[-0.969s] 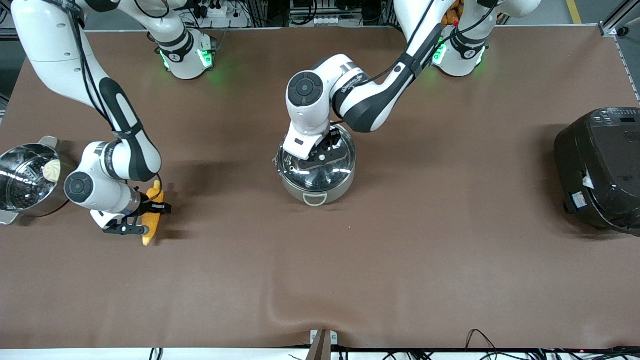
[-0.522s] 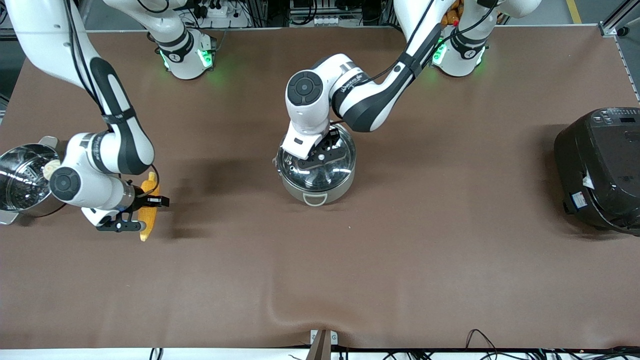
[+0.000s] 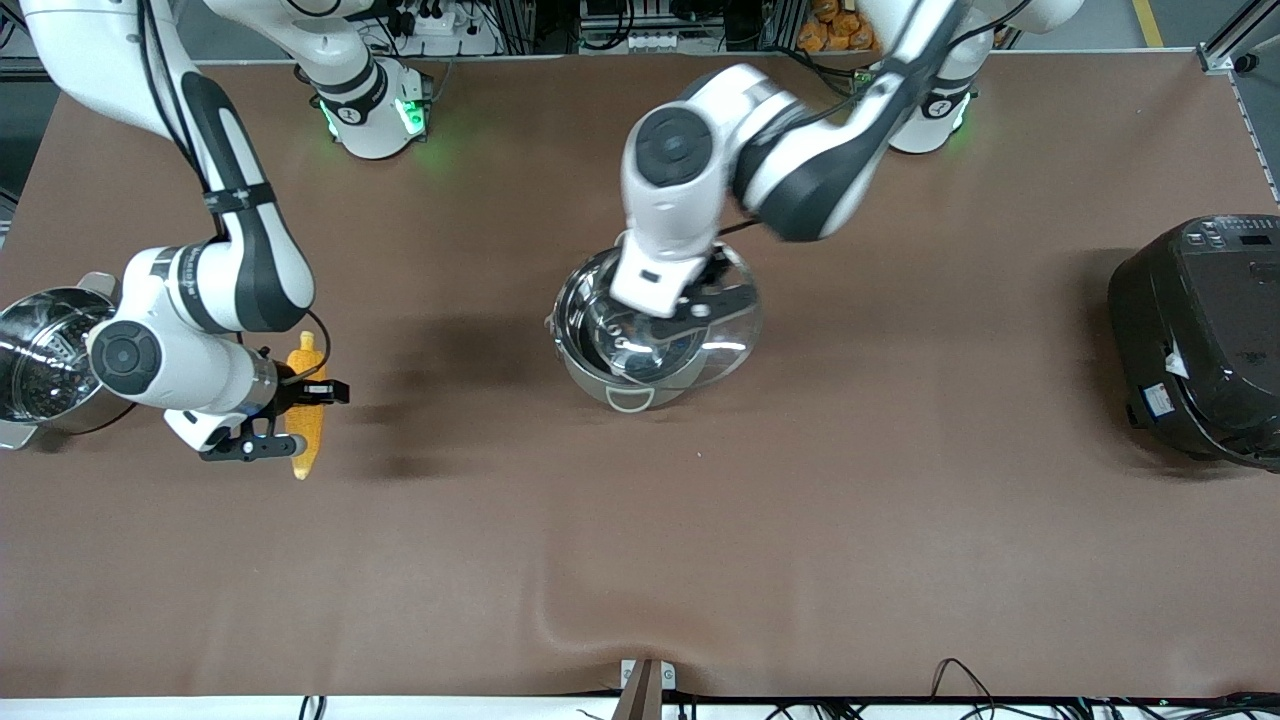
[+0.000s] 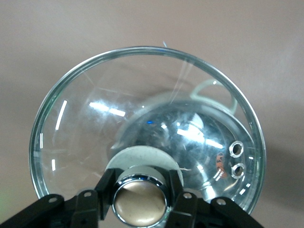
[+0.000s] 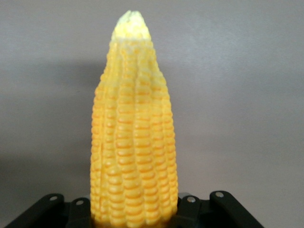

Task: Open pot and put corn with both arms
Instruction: 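Lift the glass lid with the left gripper while the right gripper lifts the corn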

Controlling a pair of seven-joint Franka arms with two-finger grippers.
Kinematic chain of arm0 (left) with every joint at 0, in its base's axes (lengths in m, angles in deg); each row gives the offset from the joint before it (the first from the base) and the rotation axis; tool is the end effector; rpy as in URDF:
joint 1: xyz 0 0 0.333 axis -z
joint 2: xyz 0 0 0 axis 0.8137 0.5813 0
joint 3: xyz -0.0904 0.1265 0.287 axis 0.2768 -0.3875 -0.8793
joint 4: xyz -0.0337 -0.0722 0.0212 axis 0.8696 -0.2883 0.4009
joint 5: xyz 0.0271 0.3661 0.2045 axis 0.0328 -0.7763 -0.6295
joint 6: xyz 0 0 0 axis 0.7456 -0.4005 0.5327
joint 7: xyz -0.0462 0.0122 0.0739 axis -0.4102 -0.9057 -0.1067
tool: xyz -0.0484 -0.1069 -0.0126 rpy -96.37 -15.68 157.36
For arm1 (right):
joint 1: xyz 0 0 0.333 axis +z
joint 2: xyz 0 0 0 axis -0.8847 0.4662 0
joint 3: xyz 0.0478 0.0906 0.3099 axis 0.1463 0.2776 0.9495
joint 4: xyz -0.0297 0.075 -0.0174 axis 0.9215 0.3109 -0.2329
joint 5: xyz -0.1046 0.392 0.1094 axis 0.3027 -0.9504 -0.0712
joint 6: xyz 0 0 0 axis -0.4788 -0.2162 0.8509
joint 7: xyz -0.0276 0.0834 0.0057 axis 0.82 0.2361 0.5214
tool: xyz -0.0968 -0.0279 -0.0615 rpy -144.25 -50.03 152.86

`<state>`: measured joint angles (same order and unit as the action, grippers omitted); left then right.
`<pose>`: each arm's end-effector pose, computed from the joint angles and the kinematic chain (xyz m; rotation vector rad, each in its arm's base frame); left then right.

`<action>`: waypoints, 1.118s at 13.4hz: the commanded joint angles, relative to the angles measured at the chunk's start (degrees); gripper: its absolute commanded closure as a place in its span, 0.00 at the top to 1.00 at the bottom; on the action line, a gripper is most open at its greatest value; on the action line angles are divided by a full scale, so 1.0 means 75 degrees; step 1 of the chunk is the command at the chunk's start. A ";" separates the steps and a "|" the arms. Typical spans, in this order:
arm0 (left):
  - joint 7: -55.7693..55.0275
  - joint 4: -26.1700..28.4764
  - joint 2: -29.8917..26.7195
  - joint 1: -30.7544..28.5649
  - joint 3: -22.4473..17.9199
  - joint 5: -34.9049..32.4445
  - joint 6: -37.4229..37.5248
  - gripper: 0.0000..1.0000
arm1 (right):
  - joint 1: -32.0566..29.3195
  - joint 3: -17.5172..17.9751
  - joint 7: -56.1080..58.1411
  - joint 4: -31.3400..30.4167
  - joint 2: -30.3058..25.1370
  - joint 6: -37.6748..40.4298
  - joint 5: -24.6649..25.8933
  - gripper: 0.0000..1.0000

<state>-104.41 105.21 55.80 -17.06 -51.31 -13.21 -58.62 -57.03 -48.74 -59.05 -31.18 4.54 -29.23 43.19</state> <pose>0.5378 -0.4864 0.4571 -3.0763 -0.5311 0.0833 0.6472 0.0518 0.2875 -3.1139 -0.1068 0.2420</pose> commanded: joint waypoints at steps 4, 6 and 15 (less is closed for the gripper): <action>0.2141 0.1818 -0.1993 -0.1866 0.0066 -0.0067 0.0146 0.00 | 0.1192 0.0169 -0.1042 0.0092 -0.0524 0.0526 -0.0092 0.17; 0.3066 0.2604 -0.2369 -0.2581 0.0066 -0.0056 -0.0403 0.00 | 0.1941 0.0169 -0.2093 0.0244 -0.0490 0.0526 -0.0092 0.17; 0.4430 0.5722 -0.2477 -0.4188 0.0101 0.0003 -0.3391 0.00 | 0.4287 0.0134 -0.3271 0.1531 0.0352 0.0444 0.0212 0.17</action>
<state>-72.03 143.02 39.14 -46.56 -51.52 -13.31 -79.60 -26.64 -46.96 -83.37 -24.31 3.80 -26.72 43.39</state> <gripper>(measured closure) 0.498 0.828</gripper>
